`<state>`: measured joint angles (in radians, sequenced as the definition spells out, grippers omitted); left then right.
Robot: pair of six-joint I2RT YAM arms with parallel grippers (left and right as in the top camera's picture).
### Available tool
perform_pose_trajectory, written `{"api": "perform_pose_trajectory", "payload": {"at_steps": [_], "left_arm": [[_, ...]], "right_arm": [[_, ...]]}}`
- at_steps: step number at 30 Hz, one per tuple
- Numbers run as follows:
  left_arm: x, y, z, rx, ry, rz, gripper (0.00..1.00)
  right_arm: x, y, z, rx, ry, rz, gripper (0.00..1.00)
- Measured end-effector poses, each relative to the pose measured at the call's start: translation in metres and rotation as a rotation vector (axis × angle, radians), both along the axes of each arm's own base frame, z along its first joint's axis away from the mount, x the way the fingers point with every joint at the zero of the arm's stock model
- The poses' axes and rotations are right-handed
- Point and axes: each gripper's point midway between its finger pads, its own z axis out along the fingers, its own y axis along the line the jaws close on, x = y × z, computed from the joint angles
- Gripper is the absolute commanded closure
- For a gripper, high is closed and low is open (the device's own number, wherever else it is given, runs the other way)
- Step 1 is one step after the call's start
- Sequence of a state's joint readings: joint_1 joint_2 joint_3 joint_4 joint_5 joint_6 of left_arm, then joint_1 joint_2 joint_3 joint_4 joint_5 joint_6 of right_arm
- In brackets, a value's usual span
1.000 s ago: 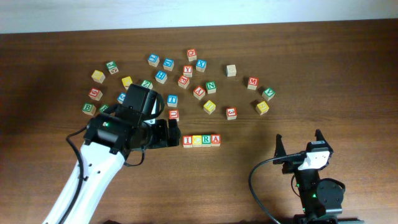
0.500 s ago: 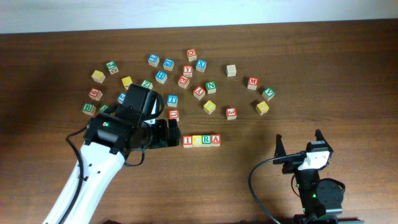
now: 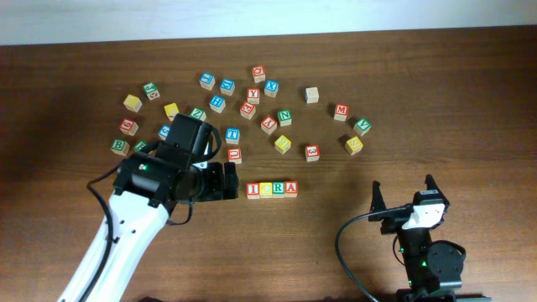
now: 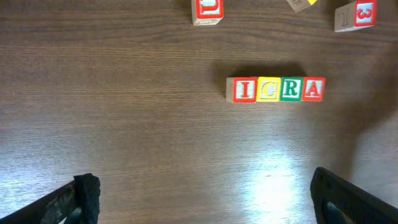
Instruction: Spell out ICRA
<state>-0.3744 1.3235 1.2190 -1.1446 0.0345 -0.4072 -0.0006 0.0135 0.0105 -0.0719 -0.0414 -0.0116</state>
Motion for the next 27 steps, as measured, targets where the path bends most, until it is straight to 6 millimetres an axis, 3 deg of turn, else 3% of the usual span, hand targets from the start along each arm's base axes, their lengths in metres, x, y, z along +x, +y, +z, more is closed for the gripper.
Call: {"api": "perform_pose_trajectory", "payload": {"at_steps": [9,14,17,22,24,27], "left_arm": [[0.003,0.006,-0.009,0.059,-0.013,-0.045,0.01],[0.031,-0.025,-0.043,-0.030,-0.169,-0.264,0.01],[0.029,-0.043,-0.057,-0.102,-0.207,-0.382,0.01],[0.021,-0.046,-0.070,-0.118,-0.208,-0.430,0.01],[0.020,-0.045,-0.066,-0.121,-0.236,-0.434,0.01],[0.019,-0.045,-0.039,-0.140,-0.375,-0.438,0.01]], "right_arm": [[0.000,0.000,0.000,0.000,0.000,0.000,0.02],[0.000,0.000,0.000,-0.001,-0.001,0.000,0.02],[0.000,0.000,0.000,0.000,-0.002,0.000,0.02],[0.000,0.000,0.000,0.000,-0.002,0.000,0.02],[0.000,0.000,0.000,-0.001,-0.002,0.000,0.02],[0.000,0.000,0.000,0.000,-0.002,0.000,0.02]]}}
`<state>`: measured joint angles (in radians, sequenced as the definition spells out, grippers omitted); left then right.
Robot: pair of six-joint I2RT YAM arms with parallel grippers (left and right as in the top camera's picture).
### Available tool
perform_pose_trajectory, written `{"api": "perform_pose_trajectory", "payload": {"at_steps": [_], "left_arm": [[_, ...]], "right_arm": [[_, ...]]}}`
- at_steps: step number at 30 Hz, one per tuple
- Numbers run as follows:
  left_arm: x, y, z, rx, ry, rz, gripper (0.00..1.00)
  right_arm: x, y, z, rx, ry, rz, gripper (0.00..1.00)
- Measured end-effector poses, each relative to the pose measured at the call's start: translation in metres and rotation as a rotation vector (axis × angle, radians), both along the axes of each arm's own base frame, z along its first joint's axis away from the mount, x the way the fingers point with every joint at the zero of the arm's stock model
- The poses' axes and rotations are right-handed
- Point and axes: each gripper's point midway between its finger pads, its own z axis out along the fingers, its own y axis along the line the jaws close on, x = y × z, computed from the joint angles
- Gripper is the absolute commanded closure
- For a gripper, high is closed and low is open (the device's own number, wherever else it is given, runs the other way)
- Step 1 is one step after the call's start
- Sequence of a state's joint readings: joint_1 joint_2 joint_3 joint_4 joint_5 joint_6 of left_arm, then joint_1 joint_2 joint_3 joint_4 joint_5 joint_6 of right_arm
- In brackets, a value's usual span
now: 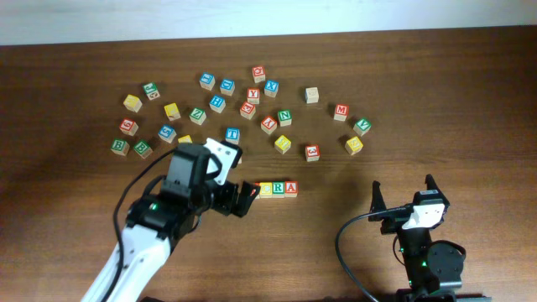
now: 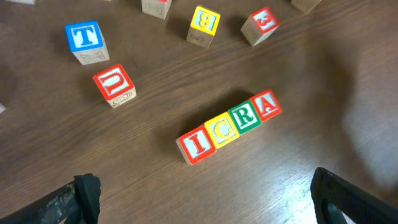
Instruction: Spell out ICRA
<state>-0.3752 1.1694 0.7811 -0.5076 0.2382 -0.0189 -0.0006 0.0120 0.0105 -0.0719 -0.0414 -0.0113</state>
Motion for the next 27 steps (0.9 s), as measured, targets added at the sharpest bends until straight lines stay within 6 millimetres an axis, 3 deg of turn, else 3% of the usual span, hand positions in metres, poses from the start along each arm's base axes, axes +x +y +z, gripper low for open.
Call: {"api": "perform_pose_trajectory", "payload": {"at_steps": [9,15,23,27], "left_arm": [[-0.022,0.020,0.025,-0.107,-0.290,0.036,0.01],[-0.043,0.028,0.062,-0.178,-0.482,0.036,0.01],[-0.051,0.043,0.038,-0.171,-0.509,0.085,0.01],[-0.049,0.054,0.041,-0.181,-0.578,0.127,0.01]], "right_arm": [[0.000,0.000,0.000,-0.001,0.000,0.000,0.02],[0.000,0.000,0.000,-0.001,0.000,0.000,0.02],[0.000,0.000,0.000,-0.001,0.000,0.000,0.02],[0.000,0.000,0.000,-0.001,0.000,0.000,0.02]]}}
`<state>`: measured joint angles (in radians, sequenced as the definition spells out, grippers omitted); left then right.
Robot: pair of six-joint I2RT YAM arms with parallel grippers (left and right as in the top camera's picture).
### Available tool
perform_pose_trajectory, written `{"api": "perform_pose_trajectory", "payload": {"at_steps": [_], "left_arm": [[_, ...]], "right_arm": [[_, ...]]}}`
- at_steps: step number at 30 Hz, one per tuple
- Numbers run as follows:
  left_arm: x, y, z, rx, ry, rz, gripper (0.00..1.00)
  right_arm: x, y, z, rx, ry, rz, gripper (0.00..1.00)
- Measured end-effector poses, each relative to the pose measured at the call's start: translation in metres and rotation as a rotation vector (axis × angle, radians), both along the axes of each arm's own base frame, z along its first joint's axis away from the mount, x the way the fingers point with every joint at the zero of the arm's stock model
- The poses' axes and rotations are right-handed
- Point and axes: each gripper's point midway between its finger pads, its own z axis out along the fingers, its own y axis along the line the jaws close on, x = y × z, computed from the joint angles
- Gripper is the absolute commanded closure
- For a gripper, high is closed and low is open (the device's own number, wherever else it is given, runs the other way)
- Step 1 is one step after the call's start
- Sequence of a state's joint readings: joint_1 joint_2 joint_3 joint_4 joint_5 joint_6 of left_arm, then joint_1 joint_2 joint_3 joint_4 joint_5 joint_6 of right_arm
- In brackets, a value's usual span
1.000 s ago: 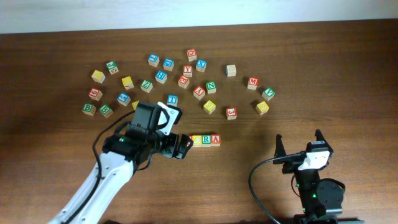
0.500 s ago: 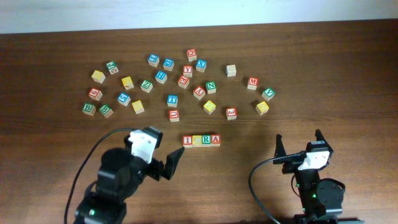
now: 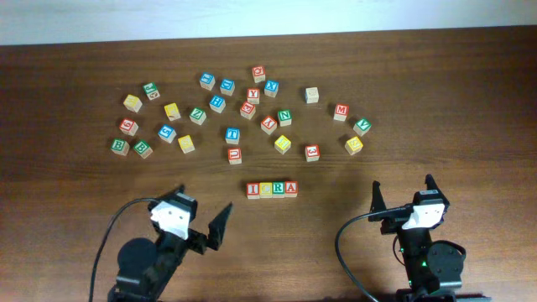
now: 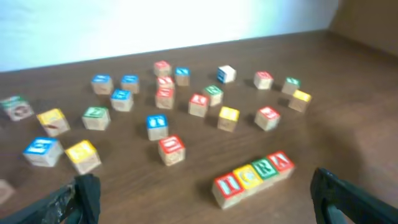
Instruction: Spell out ICRA
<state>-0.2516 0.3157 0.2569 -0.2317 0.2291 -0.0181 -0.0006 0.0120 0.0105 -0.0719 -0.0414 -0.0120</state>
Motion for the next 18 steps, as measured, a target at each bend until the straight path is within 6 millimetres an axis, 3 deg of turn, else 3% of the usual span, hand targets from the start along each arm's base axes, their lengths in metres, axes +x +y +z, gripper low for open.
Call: {"api": "perform_pose_trajectory", "payload": {"at_steps": [2,8,12,18], "left_arm": [[0.007,0.014,0.008,-0.022,-0.098,0.059,0.01],[0.009,0.046,-0.002,-0.026,-0.166,0.192,0.01],[0.010,0.054,0.005,-0.038,-0.237,0.226,0.01],[0.014,0.070,-0.008,-0.136,-0.194,0.345,0.01]], "right_arm": [[0.000,0.000,0.000,0.000,0.000,0.000,0.02],[0.000,0.000,0.000,-0.001,0.000,0.000,0.02],[0.000,0.000,0.000,0.000,0.000,0.000,0.02],[0.000,0.000,0.000,0.000,0.000,0.000,0.02]]}}
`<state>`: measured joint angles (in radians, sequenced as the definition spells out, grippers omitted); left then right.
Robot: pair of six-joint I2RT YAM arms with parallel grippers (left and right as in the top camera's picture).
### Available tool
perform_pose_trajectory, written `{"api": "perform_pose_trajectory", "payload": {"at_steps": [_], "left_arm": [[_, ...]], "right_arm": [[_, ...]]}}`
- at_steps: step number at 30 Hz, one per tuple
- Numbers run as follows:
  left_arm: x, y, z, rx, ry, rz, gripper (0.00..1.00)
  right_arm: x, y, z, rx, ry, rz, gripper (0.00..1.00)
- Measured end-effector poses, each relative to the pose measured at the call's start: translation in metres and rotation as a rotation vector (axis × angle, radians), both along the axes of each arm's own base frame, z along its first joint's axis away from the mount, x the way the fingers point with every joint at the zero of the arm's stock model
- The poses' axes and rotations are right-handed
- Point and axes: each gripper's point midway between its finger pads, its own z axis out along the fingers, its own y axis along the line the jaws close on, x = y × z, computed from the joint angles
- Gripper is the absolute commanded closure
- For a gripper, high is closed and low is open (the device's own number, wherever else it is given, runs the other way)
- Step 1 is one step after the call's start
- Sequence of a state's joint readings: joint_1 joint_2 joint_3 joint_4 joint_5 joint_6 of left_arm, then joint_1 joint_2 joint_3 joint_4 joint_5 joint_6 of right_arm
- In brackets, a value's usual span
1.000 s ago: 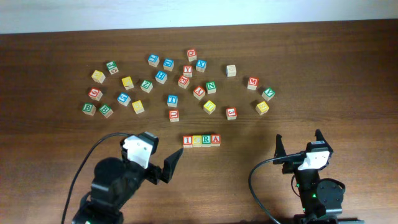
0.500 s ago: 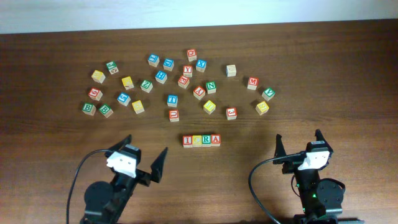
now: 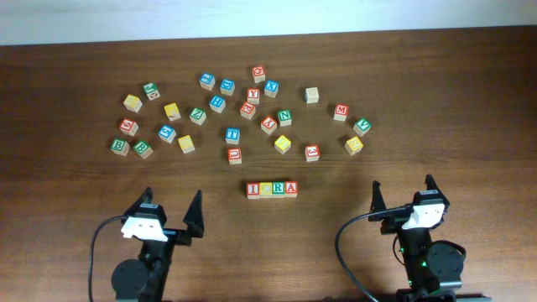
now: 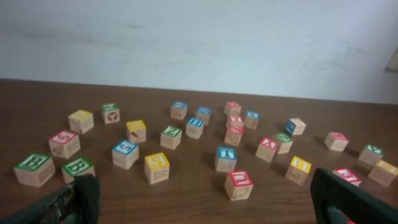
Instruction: Spell out ICRA
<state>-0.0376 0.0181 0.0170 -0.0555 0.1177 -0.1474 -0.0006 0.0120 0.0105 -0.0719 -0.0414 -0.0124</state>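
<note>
Four blocks reading I, C, R, A [image 3: 272, 189] lie touching in a straight row at the table's middle front. My left gripper [image 3: 170, 210] sits folded back at the front left, open and empty, well short of the row. In the left wrist view its dark fingers [image 4: 82, 198] frame the bottom corners and the row does not show. At the front right my right gripper [image 3: 403, 195] stands open, holding nothing.
Several loose letter blocks are scattered across the far half of the table [image 3: 75, 180]. The red U block [image 3: 235, 154] [image 4: 239, 184] and the blue T block [image 3: 232, 134] [image 4: 226, 158] lie closest behind the row. A pale wall [image 4: 199, 43] backs the table.
My left arm has drawn further back and to the left at the front edge. Its camera now looks level across the loose blocks, and the ICRA row has dropped out of its view.
My left gripper was open, low over the table just left of the finished ICRA row. Then it stood turned beside the I block. Then it was back near the front edge, and now it is folded at the front left. The row and right arm stayed put.
</note>
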Motion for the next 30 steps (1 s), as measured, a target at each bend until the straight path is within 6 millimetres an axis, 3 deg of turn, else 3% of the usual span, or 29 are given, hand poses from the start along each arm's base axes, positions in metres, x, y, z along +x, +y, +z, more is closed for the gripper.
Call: {"api": "perform_pose_trajectory", "payload": {"at_steps": [24,30], "left_arm": [[0.000,0.005,-0.005,0.130,0.000,0.021,0.01],[0.001,0.016,-0.006,0.135,0.011,0.084,0.01]], "right_arm": [[0.000,0.000,0.000,0.000,0.000,0.000,0.02],[0.000,0.000,0.000,0.000,0.000,0.000,0.02]]}}
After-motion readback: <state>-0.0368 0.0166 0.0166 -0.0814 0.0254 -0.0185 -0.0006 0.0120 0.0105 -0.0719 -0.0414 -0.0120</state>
